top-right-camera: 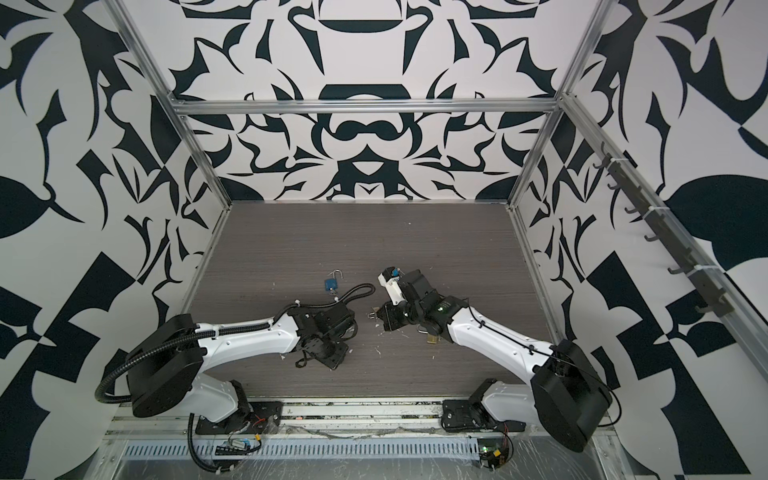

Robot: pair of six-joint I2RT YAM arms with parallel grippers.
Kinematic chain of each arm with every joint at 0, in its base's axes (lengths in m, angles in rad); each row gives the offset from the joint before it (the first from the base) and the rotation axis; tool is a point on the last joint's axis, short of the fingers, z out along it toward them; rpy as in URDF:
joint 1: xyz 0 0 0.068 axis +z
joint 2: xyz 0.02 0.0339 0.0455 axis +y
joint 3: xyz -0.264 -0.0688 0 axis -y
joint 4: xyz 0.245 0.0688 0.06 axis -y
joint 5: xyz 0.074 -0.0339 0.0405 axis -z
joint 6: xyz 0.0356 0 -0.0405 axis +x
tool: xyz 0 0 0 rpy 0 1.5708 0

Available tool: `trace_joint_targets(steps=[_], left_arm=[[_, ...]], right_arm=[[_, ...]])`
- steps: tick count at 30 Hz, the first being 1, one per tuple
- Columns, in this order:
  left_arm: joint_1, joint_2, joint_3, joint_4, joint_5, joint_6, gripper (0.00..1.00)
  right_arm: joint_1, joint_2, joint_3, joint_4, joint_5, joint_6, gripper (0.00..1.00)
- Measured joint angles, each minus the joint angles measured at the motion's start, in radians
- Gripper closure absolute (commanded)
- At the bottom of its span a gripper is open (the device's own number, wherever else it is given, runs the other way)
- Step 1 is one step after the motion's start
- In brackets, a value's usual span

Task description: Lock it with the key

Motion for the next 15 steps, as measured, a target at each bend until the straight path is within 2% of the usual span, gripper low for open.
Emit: trace_joint_targets(steps=[7,9,12,15], left_arm=[[0.000,-0.033,0.000,-0.002,-0.042,0.001,0.44],[0.000,-0.093,0.003,0.003,-0.077,0.009,0.39],[0.003,-0.222,0.011,0.034,-0.145,0.036,0.26],[0.038,-0.343,0.020,0.111,-0.194,0.074,0.16]], right_arm=[[0.000,0.000,0.000,-0.014,0.000,0.006,1.00],[0.000,0.000,0.003,-0.028,0.000,0.020,1.00],[0.000,0.014,0.033,-0.073,-0.004,0.063,1.00],[0.000,0.035,0.068,-0.111,-0.026,0.116,1.00]])
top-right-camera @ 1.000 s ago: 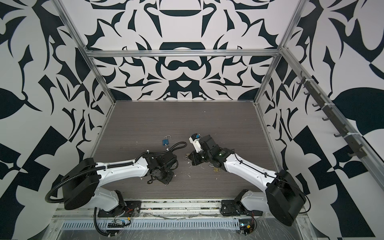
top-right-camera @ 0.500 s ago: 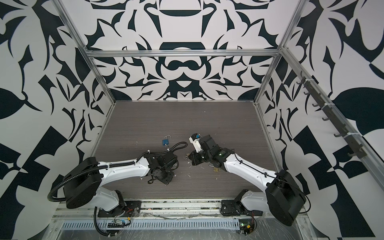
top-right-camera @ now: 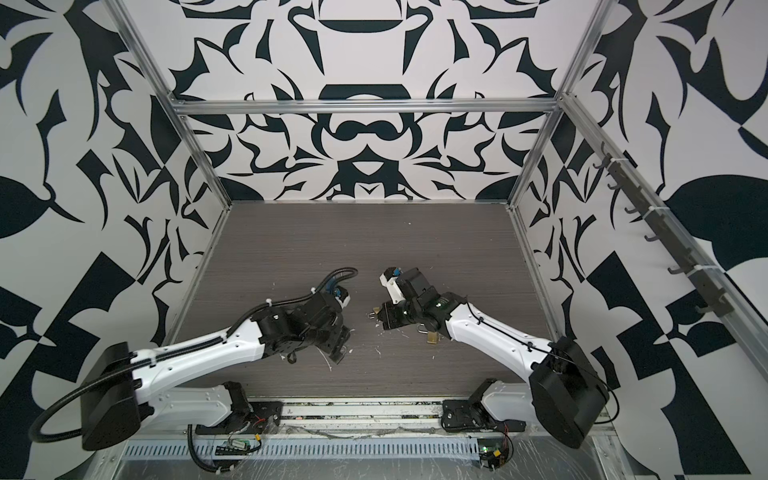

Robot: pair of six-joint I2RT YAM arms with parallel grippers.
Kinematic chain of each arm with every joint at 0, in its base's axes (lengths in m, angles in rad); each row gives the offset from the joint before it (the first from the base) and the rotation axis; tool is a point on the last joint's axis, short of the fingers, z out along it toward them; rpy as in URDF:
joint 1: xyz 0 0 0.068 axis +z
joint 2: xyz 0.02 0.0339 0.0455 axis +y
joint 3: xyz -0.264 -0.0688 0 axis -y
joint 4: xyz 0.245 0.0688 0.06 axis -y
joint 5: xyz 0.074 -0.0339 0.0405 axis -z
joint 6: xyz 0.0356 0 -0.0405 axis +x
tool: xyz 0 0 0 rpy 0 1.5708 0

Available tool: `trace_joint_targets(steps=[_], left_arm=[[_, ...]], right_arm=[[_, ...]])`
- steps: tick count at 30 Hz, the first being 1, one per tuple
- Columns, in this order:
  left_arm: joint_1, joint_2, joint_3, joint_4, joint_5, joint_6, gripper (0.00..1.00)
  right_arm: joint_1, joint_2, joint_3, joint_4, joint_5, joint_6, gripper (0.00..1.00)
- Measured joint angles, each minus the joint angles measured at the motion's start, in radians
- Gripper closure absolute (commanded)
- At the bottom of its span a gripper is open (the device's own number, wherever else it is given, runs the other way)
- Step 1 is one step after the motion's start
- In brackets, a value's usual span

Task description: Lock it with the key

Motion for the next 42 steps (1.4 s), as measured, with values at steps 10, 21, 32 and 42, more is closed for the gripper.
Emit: trace_joint_targets(steps=[10,21,32,42], left_arm=[[0.435,-0.143,-0.040,0.220,0.061,-0.047,0.02],[0.448,-0.146,-0.117,0.226,0.137,-0.074,0.01],[0.449,-0.144,-0.124,0.247,0.145,-0.073,0.00],[0.449,-0.139,-0.124,0.248,0.145,-0.064,0.00]], right_arm=[[0.019,0.090,0.023,-0.071,-0.180,0.143,1.00],[0.150,0.346,0.069,-0.055,-0.280,0.217,1.00],[0.150,0.440,0.147,-0.050,-0.314,0.216,1.00],[0.150,0.500,0.170,-0.044,-0.340,0.216,1.00]])
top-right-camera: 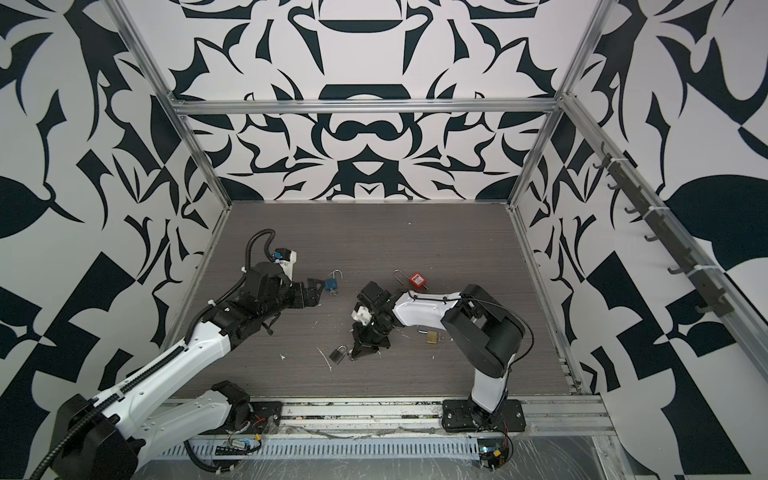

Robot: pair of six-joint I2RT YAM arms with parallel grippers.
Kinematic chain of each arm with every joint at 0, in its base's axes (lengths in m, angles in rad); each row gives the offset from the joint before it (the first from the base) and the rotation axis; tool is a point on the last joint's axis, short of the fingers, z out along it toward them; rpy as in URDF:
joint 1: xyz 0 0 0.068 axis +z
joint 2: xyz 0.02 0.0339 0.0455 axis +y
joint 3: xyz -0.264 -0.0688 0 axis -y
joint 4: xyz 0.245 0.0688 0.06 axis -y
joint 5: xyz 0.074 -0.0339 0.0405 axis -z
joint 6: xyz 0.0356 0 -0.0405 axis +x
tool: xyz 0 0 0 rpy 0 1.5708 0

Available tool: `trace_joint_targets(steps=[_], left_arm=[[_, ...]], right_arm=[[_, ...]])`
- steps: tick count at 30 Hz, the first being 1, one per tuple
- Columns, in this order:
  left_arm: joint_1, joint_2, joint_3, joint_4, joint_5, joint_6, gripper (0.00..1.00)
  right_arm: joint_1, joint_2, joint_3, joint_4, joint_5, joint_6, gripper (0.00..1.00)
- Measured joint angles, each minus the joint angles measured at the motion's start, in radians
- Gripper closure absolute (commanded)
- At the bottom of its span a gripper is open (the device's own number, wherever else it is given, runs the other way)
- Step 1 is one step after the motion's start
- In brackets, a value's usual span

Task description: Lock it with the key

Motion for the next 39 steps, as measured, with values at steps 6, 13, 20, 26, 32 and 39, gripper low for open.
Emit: trace_joint_targets(steps=[6,13,20,26,32,39], left_arm=[[0.000,0.000,0.000,0.000,-0.007,0.001,0.00],[0.000,-0.001,0.000,0.000,-0.015,0.001,0.00],[0.000,-0.007,-0.004,-0.001,-0.031,0.001,0.00],[0.000,-0.007,-0.004,-0.001,-0.033,0.001,0.00],[0.000,-0.007,-0.004,-0.001,-0.034,0.001,0.01],[0.000,-0.007,-0.004,-0.001,-0.037,0.001,0.00]], right_arm=[[0.003,0.010,0.004,0.012,-0.008,0.005,0.95],[0.017,0.020,0.005,0.021,-0.012,0.018,0.91],[0.026,0.045,0.006,0.023,-0.012,0.020,0.90],[0.027,0.050,0.013,0.026,-0.016,0.019,0.89],[0.028,0.060,0.028,0.033,-0.019,0.019,0.89],[0.028,0.070,0.034,0.033,-0.026,0.018,0.90]])
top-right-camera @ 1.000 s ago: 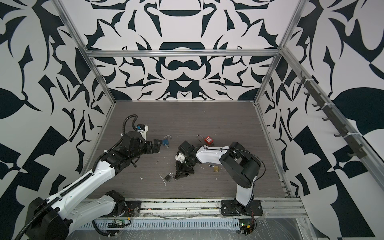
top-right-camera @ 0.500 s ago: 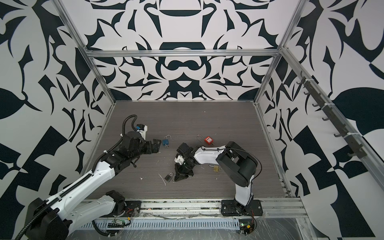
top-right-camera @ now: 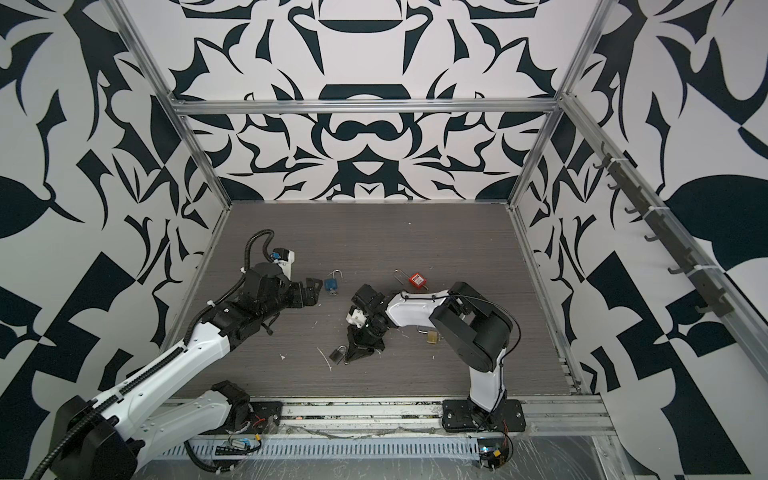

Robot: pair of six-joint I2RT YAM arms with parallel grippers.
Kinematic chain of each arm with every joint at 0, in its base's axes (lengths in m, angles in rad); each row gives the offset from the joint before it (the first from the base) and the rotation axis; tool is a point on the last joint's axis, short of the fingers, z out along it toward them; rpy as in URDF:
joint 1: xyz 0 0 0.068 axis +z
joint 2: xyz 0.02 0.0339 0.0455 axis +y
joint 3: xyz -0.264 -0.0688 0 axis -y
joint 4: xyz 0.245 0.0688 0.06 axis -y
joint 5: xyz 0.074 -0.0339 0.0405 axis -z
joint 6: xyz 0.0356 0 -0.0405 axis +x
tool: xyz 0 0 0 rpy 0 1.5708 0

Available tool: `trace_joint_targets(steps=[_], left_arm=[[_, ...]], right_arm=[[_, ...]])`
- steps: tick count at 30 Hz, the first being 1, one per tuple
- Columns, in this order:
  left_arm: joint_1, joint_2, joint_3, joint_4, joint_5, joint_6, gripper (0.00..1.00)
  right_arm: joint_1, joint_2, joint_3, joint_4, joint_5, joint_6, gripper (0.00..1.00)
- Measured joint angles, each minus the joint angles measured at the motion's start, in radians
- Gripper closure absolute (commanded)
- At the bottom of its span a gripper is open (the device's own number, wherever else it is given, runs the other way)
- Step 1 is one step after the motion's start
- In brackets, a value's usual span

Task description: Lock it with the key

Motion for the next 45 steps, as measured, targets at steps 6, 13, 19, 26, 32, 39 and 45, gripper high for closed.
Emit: trace_joint_targets(steps=[6,13,19,26,32,39,45], left_arm=[[0.000,0.000,0.000,-0.002,-0.008,0.006,0.01],[0.000,0.002,0.019,-0.068,-0.042,0.009,0.01],[0.000,0.017,0.092,-0.119,-0.080,-0.031,0.01],[0.001,0.095,0.176,-0.236,-0.147,-0.169,0.01],[0.002,0.214,0.243,-0.337,-0.140,-0.330,0.01],[-0.003,0.333,0.230,-0.356,-0.025,-0.597,0.06],[-0.083,0.467,0.228,-0.360,0.034,-0.763,0.09]], right_arm=[[0.000,0.000,0.016,-0.012,0.008,-0.011,0.83],[-0.049,-0.111,0.060,-0.098,0.079,-0.073,0.64],[-0.177,-0.288,0.097,-0.158,0.199,-0.168,0.42],[-0.260,-0.498,0.076,-0.167,0.457,-0.306,0.11],[-0.281,-0.612,-0.081,-0.087,0.601,-0.348,0.07],[-0.285,-0.679,-0.251,0.022,0.674,-0.350,0.07],[-0.288,-0.663,-0.323,0.138,0.636,-0.365,0.07]])
